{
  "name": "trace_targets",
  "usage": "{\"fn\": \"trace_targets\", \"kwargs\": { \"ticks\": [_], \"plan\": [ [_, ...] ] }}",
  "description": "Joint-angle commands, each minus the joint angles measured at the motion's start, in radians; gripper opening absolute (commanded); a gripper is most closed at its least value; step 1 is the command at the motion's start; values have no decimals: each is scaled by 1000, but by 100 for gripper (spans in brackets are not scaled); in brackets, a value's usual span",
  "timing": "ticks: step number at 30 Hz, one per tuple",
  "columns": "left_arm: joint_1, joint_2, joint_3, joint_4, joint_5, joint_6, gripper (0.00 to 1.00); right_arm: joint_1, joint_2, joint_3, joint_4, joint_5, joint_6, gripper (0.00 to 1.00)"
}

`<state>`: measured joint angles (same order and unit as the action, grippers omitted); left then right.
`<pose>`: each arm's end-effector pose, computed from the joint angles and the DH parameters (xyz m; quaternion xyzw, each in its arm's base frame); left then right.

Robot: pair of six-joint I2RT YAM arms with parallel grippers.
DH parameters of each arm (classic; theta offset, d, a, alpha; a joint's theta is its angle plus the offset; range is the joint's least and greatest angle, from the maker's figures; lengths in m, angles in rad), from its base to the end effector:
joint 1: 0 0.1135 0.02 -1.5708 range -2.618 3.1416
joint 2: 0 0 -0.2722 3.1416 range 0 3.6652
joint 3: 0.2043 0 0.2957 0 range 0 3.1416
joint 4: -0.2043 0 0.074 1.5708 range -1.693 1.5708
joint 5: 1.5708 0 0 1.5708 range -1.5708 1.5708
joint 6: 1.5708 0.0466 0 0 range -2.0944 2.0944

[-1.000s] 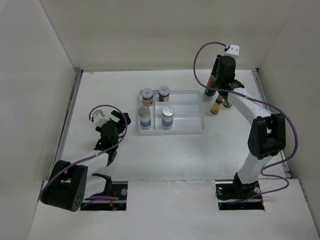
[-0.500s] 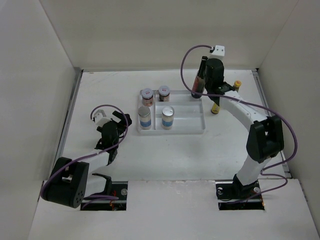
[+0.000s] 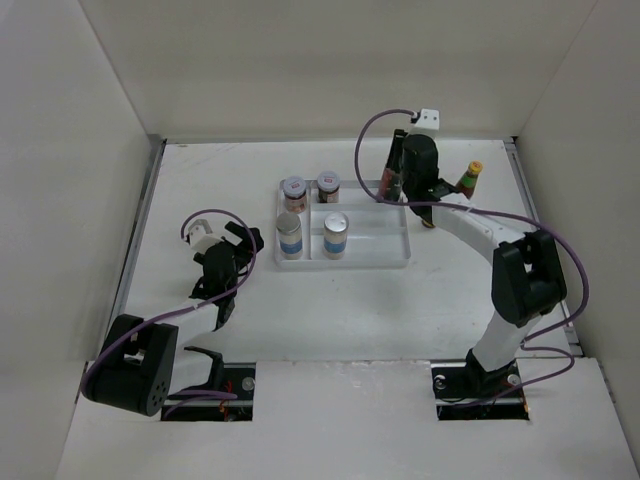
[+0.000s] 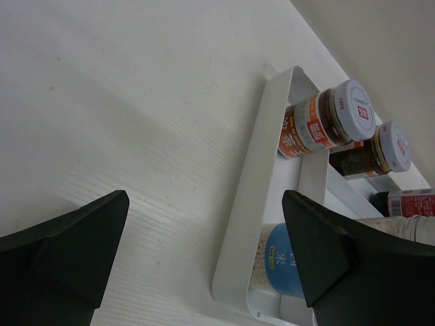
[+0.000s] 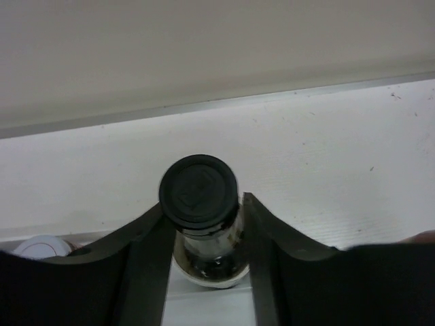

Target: Organize the condiment bottles

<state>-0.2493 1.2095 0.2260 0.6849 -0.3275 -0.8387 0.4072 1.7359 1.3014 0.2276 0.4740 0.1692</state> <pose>0.2431 -0.0464 0.1256 -0.3232 0.7313 -0.1911 0.5694 0.4360 0.1649 0.2908 0.0574 0.7669 -0.0006 0.6392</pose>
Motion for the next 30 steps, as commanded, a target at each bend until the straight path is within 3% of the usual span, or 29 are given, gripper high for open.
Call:
{"fn": "trace_targets", "kwargs": {
  "ticks": [1, 4, 8, 14, 20, 30],
  "plan": [
    [2, 1, 35, 53, 11, -8, 100, 6, -55, -14, 153, 21, 35, 57],
    [2, 4, 36, 53, 11, -8, 100, 6, -90, -27, 151, 21, 35, 73],
    [2, 2, 36, 53, 11, -8, 100, 2, -188, -69, 154, 17, 35, 81],
    [2, 27, 47, 53, 41, -14, 100, -155, -314, -168, 124, 26, 87, 84],
    [2, 41, 47, 64, 54, -28, 100, -317, -260, -148, -60, 126, 148, 86],
    [6, 50, 44, 71, 79, -45, 100, -340, -144, -96, -122, 58, 165, 83]
  ]
}}
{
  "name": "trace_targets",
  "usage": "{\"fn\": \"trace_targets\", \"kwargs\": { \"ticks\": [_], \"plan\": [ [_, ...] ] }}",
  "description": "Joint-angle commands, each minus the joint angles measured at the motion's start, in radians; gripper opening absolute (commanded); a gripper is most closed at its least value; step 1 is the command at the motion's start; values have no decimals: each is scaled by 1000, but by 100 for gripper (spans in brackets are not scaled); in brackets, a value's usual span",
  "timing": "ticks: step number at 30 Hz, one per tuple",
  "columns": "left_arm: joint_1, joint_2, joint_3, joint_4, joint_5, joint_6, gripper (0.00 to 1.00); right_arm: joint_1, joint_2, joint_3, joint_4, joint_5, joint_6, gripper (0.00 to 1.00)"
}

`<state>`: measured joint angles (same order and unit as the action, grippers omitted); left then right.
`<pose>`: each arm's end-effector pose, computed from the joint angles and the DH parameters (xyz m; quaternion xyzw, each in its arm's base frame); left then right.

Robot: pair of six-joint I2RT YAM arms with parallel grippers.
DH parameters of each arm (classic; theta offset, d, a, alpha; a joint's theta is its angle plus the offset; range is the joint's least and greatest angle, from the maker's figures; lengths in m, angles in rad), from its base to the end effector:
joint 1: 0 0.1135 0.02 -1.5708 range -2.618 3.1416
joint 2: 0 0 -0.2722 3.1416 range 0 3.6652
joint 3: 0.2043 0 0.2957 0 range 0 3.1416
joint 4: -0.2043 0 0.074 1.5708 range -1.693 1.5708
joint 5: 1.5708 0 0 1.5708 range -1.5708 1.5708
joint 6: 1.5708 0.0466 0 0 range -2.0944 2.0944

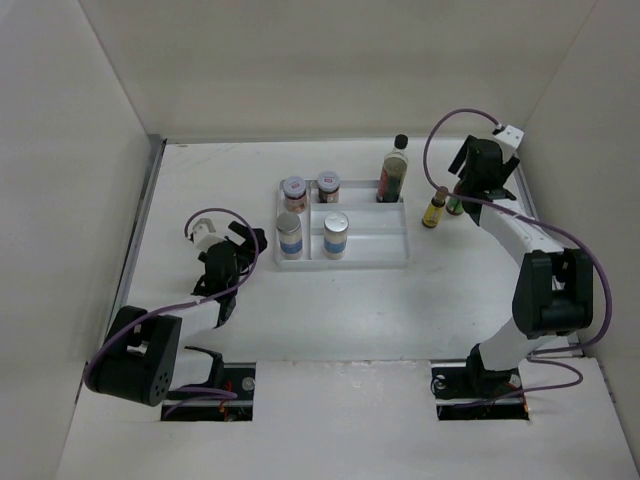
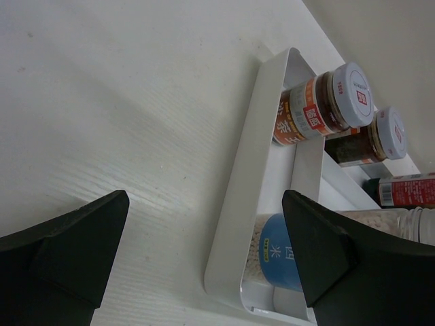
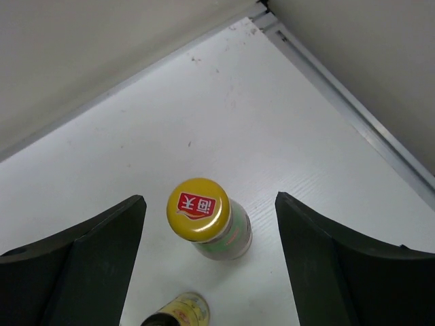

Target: Organize the condiment bottles

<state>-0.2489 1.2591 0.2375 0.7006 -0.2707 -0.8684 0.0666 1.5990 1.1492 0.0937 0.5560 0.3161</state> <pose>0.2470 -0.0499 0.1194 -0.3201 0.7413 -0.2144 0.5495 0.4217 0.0035 0.2741 0.2537 0.7640 -0.1169 0.5816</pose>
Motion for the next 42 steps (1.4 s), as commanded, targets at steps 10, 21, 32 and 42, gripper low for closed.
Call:
{"fn": "trace_targets", "kwargs": {
  "ticks": [10, 21, 32, 42],
  "plan": [
    [7, 6, 33, 60, 30, -21, 100, -1, 85, 150, -52, -39, 12, 69],
    [10, 14, 33, 63, 36, -26, 100, -1, 90, 115, -46, -11, 15, 50],
    [13, 11, 31, 63, 36, -27, 100, -1, -98, 86, 49, 74, -12, 20],
    [17, 10, 31, 63, 36, -27, 100, 150, -349, 112, 80, 71, -80, 20]
  ]
}}
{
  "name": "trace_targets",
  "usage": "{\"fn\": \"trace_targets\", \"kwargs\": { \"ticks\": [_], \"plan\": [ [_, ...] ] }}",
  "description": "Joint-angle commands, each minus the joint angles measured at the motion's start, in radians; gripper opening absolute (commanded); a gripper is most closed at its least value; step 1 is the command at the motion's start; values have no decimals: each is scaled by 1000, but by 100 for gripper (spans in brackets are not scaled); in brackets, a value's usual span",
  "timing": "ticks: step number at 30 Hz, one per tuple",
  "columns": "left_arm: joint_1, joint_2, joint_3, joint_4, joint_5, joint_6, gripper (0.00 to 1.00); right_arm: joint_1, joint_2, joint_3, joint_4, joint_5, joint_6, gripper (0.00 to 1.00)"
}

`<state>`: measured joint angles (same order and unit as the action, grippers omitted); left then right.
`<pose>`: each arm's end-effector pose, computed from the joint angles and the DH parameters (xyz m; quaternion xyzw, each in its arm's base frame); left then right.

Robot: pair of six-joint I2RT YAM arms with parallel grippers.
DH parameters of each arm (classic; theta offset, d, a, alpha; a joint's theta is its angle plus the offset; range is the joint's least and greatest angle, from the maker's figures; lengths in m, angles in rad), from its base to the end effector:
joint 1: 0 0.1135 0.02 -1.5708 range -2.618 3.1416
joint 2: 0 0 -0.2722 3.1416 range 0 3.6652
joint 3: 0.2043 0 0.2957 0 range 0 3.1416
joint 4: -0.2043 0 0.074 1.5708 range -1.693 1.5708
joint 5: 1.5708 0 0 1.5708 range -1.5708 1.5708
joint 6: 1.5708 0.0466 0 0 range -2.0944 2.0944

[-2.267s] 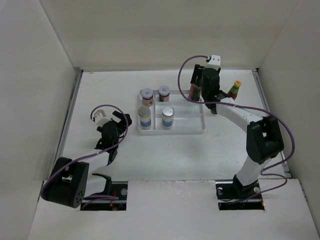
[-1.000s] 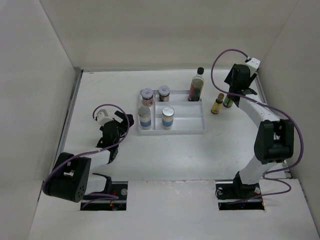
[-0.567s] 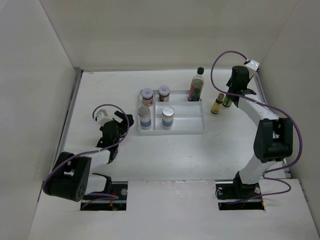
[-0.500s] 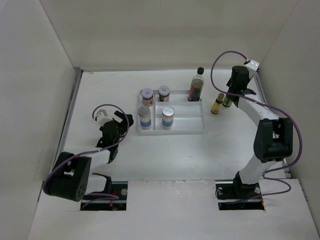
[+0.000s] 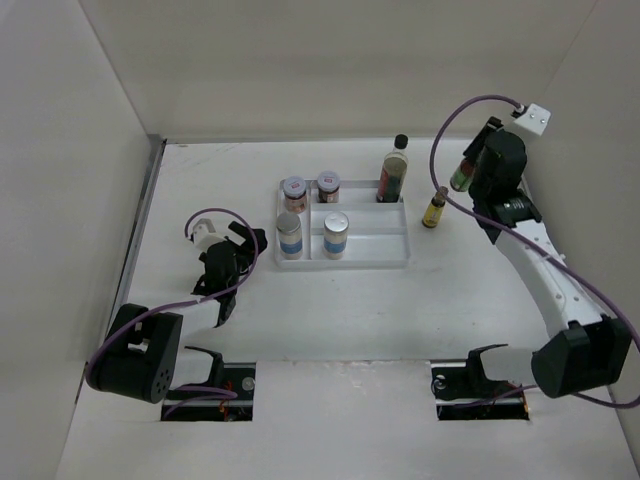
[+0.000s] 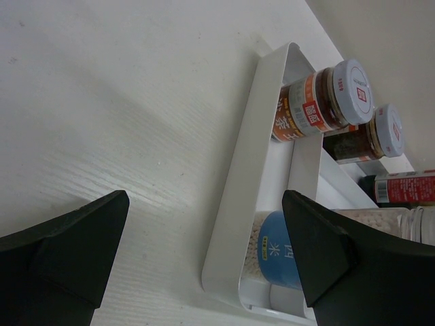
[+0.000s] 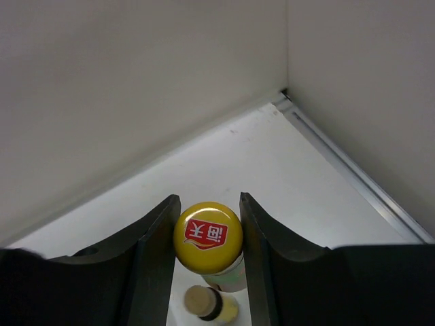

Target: Organize the condiment bottles

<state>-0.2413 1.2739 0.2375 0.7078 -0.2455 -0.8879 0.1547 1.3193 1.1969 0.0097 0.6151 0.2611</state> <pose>0.2477 -0.0493 0.1167 -0.3240 0.7427 -0.2249 0.5412 0.3582 0.0286 0.3887 0.2392 0.6991 -0.0899 0.6678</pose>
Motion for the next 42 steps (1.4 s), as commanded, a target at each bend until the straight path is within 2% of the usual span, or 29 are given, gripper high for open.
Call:
{"fn": "trace_targets", "kwargs": {
  "ticks": [1, 8, 14, 27, 42],
  "plan": [
    [9, -5, 29, 56, 11, -8, 100, 96, -81, 72, 164, 3, -28, 20],
    [14, -13, 26, 56, 11, -8, 100, 268, -81, 70, 188, -38, -19, 21],
    [14, -15, 26, 56, 11, -8, 100, 366, -8, 10, 266, -38, -13, 22],
    [14, -10, 26, 56, 14, -9, 100, 378, 121, -103, 404, -34, -16, 22],
    [14, -7, 26, 64, 15, -13, 100, 388, 152, -178, 432, -2, -10, 23]
  ]
}}
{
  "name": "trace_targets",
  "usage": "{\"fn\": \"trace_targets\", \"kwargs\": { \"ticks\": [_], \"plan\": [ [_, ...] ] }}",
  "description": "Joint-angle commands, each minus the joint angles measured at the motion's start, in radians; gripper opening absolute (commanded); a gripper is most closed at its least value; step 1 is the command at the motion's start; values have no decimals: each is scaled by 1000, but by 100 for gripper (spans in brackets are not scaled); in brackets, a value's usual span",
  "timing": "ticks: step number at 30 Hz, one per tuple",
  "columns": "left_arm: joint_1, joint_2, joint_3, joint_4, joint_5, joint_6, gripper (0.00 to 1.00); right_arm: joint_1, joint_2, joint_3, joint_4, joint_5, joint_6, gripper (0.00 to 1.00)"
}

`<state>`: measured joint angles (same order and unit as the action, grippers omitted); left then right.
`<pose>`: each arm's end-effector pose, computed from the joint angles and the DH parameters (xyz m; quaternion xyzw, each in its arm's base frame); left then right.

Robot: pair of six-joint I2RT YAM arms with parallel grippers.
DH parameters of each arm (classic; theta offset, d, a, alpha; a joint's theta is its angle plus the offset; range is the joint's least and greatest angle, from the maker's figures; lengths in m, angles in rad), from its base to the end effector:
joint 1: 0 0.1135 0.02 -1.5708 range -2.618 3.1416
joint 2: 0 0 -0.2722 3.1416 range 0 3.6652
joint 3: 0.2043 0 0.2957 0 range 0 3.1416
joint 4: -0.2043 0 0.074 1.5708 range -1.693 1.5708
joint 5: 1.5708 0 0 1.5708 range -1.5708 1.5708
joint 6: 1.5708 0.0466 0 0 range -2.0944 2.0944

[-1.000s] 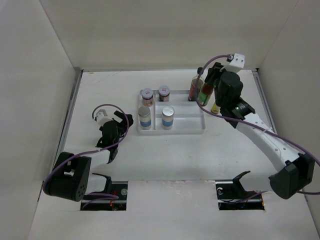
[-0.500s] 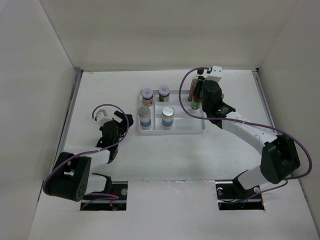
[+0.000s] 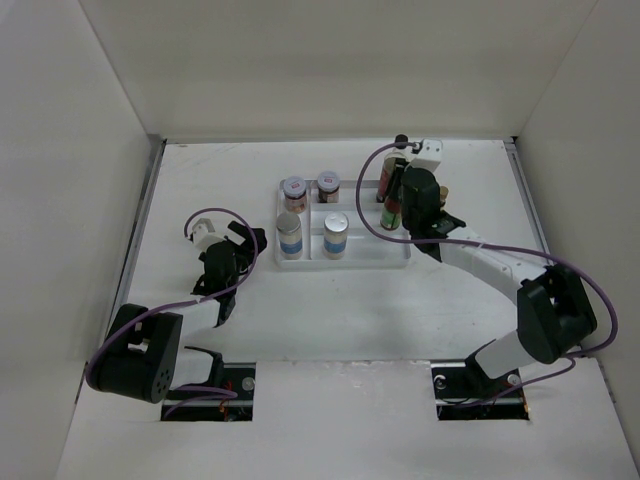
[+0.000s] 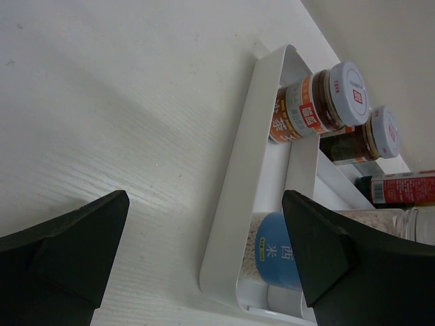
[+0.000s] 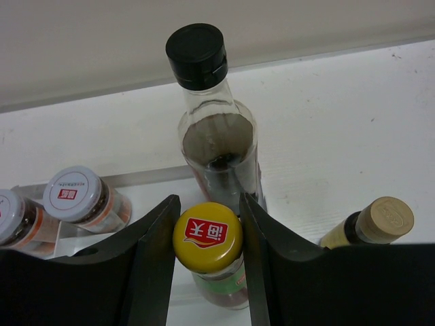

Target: Organize the condiment bottles

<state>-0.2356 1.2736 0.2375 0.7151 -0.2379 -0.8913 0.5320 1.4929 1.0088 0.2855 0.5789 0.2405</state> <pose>0.2482 -0.0483 0.1176 -0.3250 0.7400 -0.2289 0.5425 0.3523 0.1778 0.2809 0.0712 0.7599 0.0242 0.6456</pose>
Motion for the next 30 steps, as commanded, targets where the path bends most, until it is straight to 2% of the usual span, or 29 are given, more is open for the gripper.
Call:
{"fn": "trace_targets", "kwargs": {
  "ticks": [1, 30],
  "plan": [
    [8, -6, 26, 57, 8, -9, 100, 12, -29, 13, 156, 35, 11, 23],
    [8, 1, 29, 57, 11, -11, 100, -8, 16, 74, 168, 48, -9, 24]
  ]
}}
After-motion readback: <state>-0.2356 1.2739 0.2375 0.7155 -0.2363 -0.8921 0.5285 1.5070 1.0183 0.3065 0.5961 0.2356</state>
